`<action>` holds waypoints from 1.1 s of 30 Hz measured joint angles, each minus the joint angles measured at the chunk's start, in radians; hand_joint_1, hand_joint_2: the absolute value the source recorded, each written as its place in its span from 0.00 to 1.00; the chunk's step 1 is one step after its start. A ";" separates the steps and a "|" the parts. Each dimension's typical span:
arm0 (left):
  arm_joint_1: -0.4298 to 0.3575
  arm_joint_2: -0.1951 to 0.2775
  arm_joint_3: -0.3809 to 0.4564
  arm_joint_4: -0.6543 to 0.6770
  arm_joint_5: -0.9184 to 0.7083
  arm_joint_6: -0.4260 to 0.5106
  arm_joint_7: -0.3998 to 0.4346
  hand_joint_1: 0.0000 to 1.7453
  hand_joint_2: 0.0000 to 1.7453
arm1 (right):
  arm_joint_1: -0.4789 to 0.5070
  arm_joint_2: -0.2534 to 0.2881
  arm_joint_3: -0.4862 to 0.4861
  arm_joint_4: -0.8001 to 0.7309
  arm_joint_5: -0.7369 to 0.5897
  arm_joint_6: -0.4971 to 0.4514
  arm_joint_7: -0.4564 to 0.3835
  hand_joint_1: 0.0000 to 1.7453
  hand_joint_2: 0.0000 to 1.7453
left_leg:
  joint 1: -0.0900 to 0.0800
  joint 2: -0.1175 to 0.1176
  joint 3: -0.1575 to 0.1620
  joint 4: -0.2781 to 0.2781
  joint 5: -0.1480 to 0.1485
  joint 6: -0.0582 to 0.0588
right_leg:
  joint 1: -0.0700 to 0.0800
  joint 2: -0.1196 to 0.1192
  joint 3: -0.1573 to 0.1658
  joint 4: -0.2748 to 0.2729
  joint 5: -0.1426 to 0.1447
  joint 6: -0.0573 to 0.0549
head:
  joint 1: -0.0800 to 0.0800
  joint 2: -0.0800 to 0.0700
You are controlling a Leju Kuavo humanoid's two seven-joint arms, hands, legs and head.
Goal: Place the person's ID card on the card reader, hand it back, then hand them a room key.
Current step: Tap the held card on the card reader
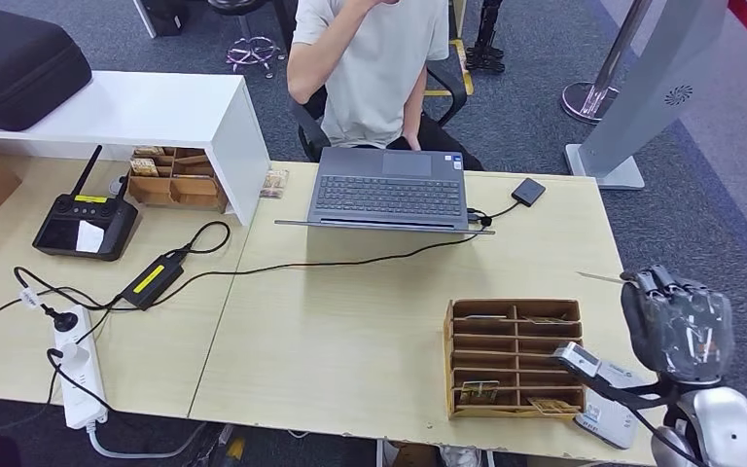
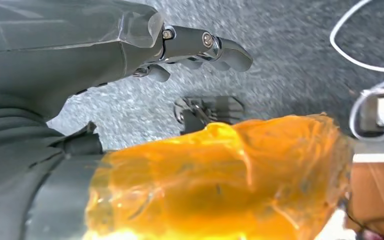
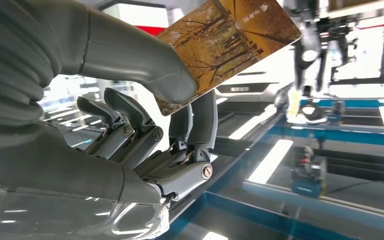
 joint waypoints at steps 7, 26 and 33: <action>0.003 0.002 0.000 0.000 -0.009 0.015 0.003 0.00 0.00 | 0.040 0.009 -0.101 -0.002 0.001 0.000 -0.012 1.00 1.00 | 0.000 0.000 0.000 0.000 0.000 0.000 | 0.000 0.000 0.000 0.000 0.000 0.000 | 0.000 0.000; 0.029 0.010 0.000 0.000 -0.009 0.075 -0.019 0.00 0.00 | 0.324 0.264 -0.315 -0.252 0.050 0.000 -0.228 1.00 1.00 | 0.001 0.001 0.000 -0.001 -0.001 0.000 | 0.001 0.000 -0.001 0.000 -0.002 -0.001 | 0.000 0.000; 0.032 0.010 0.000 0.000 -0.009 0.092 -0.014 0.00 0.00 | 0.368 0.350 -0.361 -0.296 0.046 0.000 -0.256 1.00 1.00 | 0.000 0.001 0.000 -0.001 -0.001 0.000 | 0.000 0.000 0.000 0.000 -0.001 -0.001 | 0.000 0.000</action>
